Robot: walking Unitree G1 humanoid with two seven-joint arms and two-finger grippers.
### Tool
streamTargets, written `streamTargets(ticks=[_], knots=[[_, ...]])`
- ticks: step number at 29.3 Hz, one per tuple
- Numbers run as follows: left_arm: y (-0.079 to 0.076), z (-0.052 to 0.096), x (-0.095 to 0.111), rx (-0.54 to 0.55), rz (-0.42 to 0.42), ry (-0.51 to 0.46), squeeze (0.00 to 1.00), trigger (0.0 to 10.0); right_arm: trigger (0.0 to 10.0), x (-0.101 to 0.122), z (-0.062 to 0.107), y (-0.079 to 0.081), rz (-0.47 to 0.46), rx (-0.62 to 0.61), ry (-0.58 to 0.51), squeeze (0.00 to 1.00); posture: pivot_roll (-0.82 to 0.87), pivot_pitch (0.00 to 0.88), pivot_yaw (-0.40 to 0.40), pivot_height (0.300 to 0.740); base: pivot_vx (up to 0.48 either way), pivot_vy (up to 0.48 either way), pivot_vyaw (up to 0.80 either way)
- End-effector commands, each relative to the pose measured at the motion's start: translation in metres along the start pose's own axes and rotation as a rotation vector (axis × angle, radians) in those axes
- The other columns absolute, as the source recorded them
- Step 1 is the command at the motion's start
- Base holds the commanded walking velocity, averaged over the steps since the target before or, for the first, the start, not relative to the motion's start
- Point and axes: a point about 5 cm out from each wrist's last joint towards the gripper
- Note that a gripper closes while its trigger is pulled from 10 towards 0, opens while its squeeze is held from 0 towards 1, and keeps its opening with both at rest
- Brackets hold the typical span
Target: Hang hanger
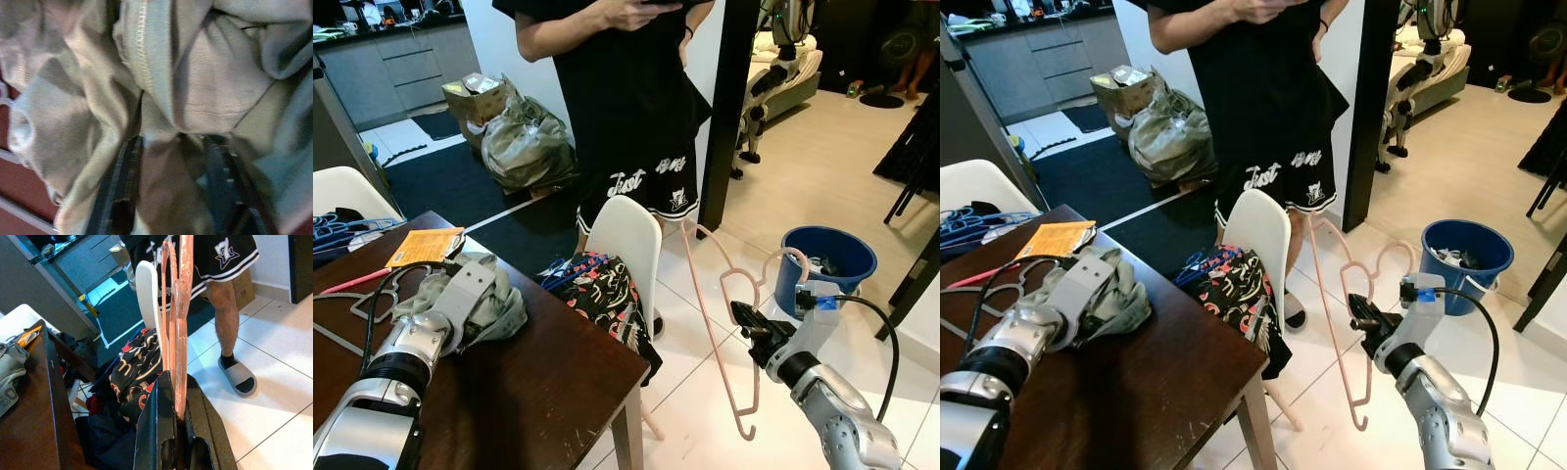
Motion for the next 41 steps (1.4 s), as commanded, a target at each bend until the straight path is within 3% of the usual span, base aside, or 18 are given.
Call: streamTargets(ticks=[1, 9, 12, 13, 19, 20, 21, 24, 25, 27, 28, 30, 31, 34, 38, 39, 40, 41], knots=[[-0.006, -0.002, -0.014, -0.031, 0.044, 0.046, 0.00, 0.0, 10.0, 0.001, 0.000, 0.001, 0.008, 0.000, -0.006, 0.00, -0.10, 0.000, 0.075, 0.731, 0.000, 0.000, 0.00], [-0.004, -0.002, -0.010, -0.052, 0.221, -0.033, 0.00, 0.0, 10.0, 0.000, -0.002, 0.002, 0.001, 0.001, -0.006, 0.00, -0.10, 0.000, 0.076, 0.731, 0.000, 0.000, 0.00], [0.011, 0.005, 0.020, -0.017, 0.371, -0.249, 0.00, 0.0, 10.0, -0.001, -0.002, 0.003, -0.004, 0.002, -0.007, 0.00, -0.10, 0.000, 0.077, 0.731, 0.000, 0.000, 0.00], [0.031, 0.016, 0.040, 0.109, 0.366, -0.379, 0.00, 0.0, 10.0, 0.000, -0.003, 0.003, -0.007, 0.002, -0.008, 0.00, -0.09, 0.000, 0.077, 0.731, 0.000, 0.000, 0.00], [0.049, 0.030, 0.058, 0.210, 0.362, -0.490, 0.00, 0.0, 10.0, 0.000, -0.002, 0.003, -0.008, 0.002, -0.009, 0.00, -0.09, 0.000, 0.077, 0.731, 0.000, 0.000, 0.00], [0.079, 0.073, 0.097, 0.357, 0.361, -0.746, 0.00, 0.0, 10.0, 0.000, -0.002, 0.003, -0.011, 0.003, -0.011, 0.00, -0.08, 0.000, 0.074, 0.731, 0.000, 0.000, 0.00], [0.079, 0.073, 0.097, 0.357, 0.361, -0.746, 0.00, 0.0, 10.0, 0.000, -0.002, 0.003, -0.011, 0.003, -0.011, 0.00, -0.08, 0.000, 0.074, 0.731, 0.000, 0.000, 0.00], [0.106, 0.123, 0.125, 0.504, 0.342, -0.964, 0.00, 0.0, 10.0, -0.001, -0.003, 0.003, -0.023, 0.007, -0.015, 0.00, -0.07, 0.000, 0.073, 0.731, 0.000, 0.000, 0.00], [0.106, 0.123, 0.125, 0.504, 0.342, -0.964, 0.00, 0.0, 10.0, -0.001, -0.003, 0.003, -0.023, 0.007, -0.015, 0.00, -0.07, 0.000, 0.073, 0.731, 0.000, 0.000, 0.00], [0.131, 0.173, 0.135, 0.691, 0.303, -1.105, 0.00, 0.0, 10.0, -0.001, -0.003, 0.005, -0.029, 0.020, -0.021, 0.00, -0.04, 0.000, 0.075, 0.731, 0.000, 0.000, 0.00], [0.131, 0.173, 0.135, 0.691, 0.303, -1.105, 0.00, 0.0, 10.0, -0.001, -0.003, 0.005, -0.029, 0.020, -0.021, 0.00, -0.04, 0.000, 0.075, 0.731, 0.000, 0.000, 0.00], [0.127, 0.209, 0.145, 0.806, 0.223, -1.217, 0.00, 0.0, 10.0, 0.000, -0.003, 0.008, -0.030, 0.035, -0.029, 0.00, -0.02, 0.000, 0.067, 0.731, 0.000, 0.000, 0.00], [0.127, 0.209, 0.145, 0.806, 0.223, -1.217, 0.00, 0.0, 10.0, 0.000, -0.003, 0.008, -0.030, 0.035, -0.029, 0.00, -0.02, 0.000, 0.067, 0.731, 0.000, 0.000, 0.00], [0.073, 0.205, 0.157, 0.707, 0.215, -1.278, 0.00, 0.0, 10.0, -0.001, -0.004, 0.010, -0.029, 0.055, -0.023, 0.00, 0.00, 0.000, 0.049, 0.731, 0.000, 0.000, 0.00], [0.061, 0.201, 0.159, 0.674, 0.225, -1.281, 0.00, 0.0, 10.0, -0.001, -0.005, 0.010, -0.029, 0.059, -0.021, 0.00, 0.00, 0.000, 0.046, 0.731, 0.000, 0.000, 0.00], [0.051, 0.197, 0.157, 0.647, 0.254, -1.276, 0.00, 4.5, 10.0, 0.000, -0.005, 0.011, -0.014, 0.068, -0.023, 0.00, 0.00, 0.000, 0.046, 0.731, 0.000, 0.000, 0.00], [0.051, 0.197, 0.157, 0.647, 0.254, -1.276, 0.00, 4.5, 10.0, 0.000, -0.005, 0.011, -0.014, 0.068, -0.023, 0.00, 0.00, 0.000, 0.046, 0.731, 0.000, 0.000, 0.00], [0.047, 0.195, 0.156, 0.635, 0.276, -1.275, 0.00, 10.0, 10.0, 0.001, -0.005, 0.012, 0.008, 0.080, -0.025, 0.00, -0.01, 0.000, 0.038, 0.731, 0.000, 0.000, 0.77]])
Point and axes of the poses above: a point about 5 cm out from each wrist's last joint towards the gripper, its own z axis pointing back from the gripper into the wrist, its own x axis along the axis of the wrist's last joint, y = z × x, and after that the axes turned 7 degrees about z, right-handed
